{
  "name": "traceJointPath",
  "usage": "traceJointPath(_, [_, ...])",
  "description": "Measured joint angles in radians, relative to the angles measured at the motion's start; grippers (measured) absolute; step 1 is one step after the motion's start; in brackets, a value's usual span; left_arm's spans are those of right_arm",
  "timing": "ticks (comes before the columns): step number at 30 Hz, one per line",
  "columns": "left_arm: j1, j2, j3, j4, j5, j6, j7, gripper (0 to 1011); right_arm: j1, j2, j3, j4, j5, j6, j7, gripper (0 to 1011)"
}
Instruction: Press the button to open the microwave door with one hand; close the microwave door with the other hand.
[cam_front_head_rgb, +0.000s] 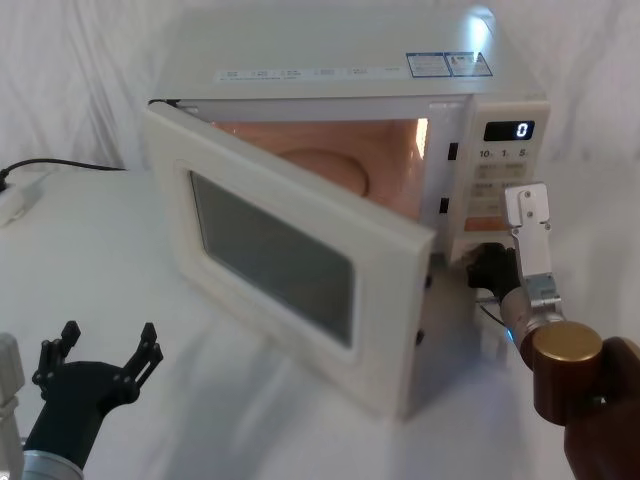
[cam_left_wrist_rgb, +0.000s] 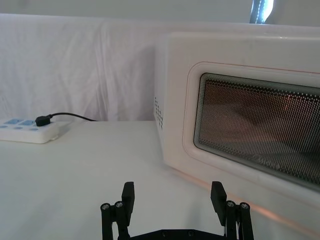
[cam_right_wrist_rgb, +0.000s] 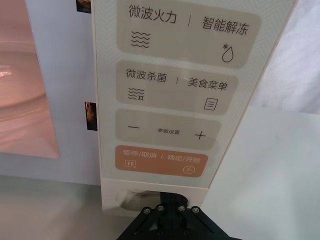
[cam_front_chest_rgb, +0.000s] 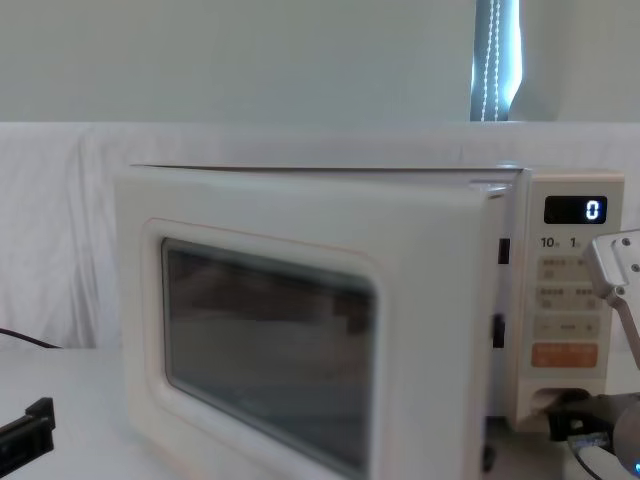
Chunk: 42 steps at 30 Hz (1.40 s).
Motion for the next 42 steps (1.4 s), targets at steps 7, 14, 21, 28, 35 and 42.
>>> traceJointPath(7, [0.000,0.000,0.000,0.000,0.000,0.000,0.000,1001,-0.017,0.006,-0.002,-0.027,0.001,0.017,0.022,0])
traceJointPath(14, [0.000,0.000,0.000,0.000,0.000,0.000,0.000,1001,-0.049,0.021,-0.015,-0.084,0.007,0.060,0.065,0])
traceJointPath(21, [0.000,0.000,0.000,0.000,0.000,0.000,0.000,1001,-0.080,0.040,-0.034,-0.130,0.020,0.112,0.122,0])
traceJointPath(28, [0.000,0.000,0.000,0.000,0.000,0.000,0.000,1001,-0.116,0.061,-0.050,-0.193,0.034,0.123,0.159,0])
traceJointPath(35, [0.000,0.000,0.000,0.000,0.000,0.000,0.000,1001,-0.153,0.080,-0.061,-0.261,0.051,0.123,0.180,0])
traceJointPath(42, [0.000,0.000,0.000,0.000,0.000,0.000,0.000,1001,-0.200,0.100,-0.068,-0.347,0.067,0.124,0.192,0])
